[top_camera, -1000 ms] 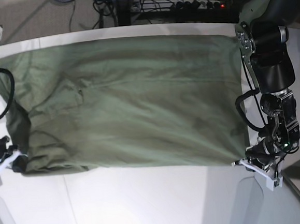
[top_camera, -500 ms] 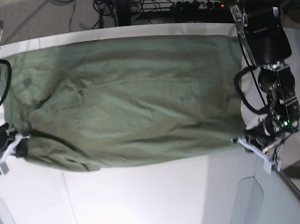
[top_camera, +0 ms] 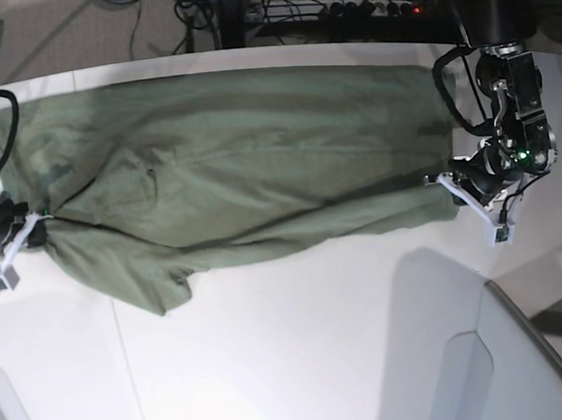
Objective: Layout the t-shirt on the table in an organized manner, then fold the t-shirt properly
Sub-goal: 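Drag the folded edge with both grippers toward the shirt's opposite edge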
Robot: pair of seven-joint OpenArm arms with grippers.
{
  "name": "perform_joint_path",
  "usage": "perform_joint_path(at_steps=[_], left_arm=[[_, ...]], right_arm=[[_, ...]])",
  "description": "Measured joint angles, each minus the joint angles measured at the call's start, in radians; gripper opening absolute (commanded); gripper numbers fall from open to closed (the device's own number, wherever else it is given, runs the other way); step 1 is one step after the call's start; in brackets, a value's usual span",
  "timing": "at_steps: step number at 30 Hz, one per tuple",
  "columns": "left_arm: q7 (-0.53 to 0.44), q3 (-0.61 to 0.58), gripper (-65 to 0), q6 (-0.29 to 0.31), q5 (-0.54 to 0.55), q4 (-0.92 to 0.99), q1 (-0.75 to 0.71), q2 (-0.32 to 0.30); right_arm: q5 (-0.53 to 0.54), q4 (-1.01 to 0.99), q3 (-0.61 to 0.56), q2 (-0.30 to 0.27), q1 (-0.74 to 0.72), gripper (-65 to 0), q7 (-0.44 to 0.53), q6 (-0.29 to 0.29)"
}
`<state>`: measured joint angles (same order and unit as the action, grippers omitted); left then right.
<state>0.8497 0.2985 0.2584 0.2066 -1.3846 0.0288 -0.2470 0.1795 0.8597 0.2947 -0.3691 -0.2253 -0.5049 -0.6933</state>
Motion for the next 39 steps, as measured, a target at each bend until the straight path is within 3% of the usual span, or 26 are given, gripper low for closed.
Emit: perform_joint_path(at_steps=[7,10,13,17,20,22,25,30,34,39], left_arm=[[-0.003,-0.008,-65.0,-0.003,-0.014,0.004,-0.021,0.013],[-0.008,-0.007,-65.0,-0.003,-0.013,0.003,-0.031,0.010],[-0.007,-0.007,-65.0,-0.003,-0.016,0.003,-0.042,0.010],[-0.007,-0.008,-65.0,-0.003,-0.016,0.004,-0.040,0.011],[-0.006,-0.008,-65.0,-0.003,-0.015,0.004,-0.037,0.011],[-0.007,-0.007,-65.0,-0.003,-0.015,0.004,-0.035,0.010],[-0.008,-0.008,-65.0,-0.003,-0.014,0.004,-0.031,0.011],[-0.007,-0.008,-65.0,-0.003,-0.013,0.004,-0.035,0.010],[-0.007,-0.008,-65.0,-0.003,-0.013,0.004,-0.040,0.010],[-0.007,-0.007,-65.0,-0.003,-0.013,0.004,-0.040,0.008]], right_arm=[[0.003,0.000,0.042,0.026,0.005,-60.5,-0.125,0.000],[-0.002,0.015,0.110,0.042,0.005,-46.8,-0.217,-0.001],[-0.006,0.151,0.151,0.034,0.024,-33.5,-0.262,0.002],[0.003,0.244,0.146,0.032,-0.020,-31.1,-0.277,0.000],[0.005,0.106,0.140,0.039,-0.123,-30.9,-0.275,-0.005],[-0.008,-0.048,0.128,0.031,-0.206,-30.9,-0.252,0.002],[0.004,-0.219,0.021,0.007,-0.282,-30.9,-0.127,0.000],[0.002,-0.425,-0.068,0.008,-0.334,-30.8,0.001,0.000],[-0.004,-0.457,-0.071,0.004,-0.312,-30.8,0.069,0.003],[-0.004,-0.457,-0.071,0.004,-0.305,-30.8,0.079,0.003]])
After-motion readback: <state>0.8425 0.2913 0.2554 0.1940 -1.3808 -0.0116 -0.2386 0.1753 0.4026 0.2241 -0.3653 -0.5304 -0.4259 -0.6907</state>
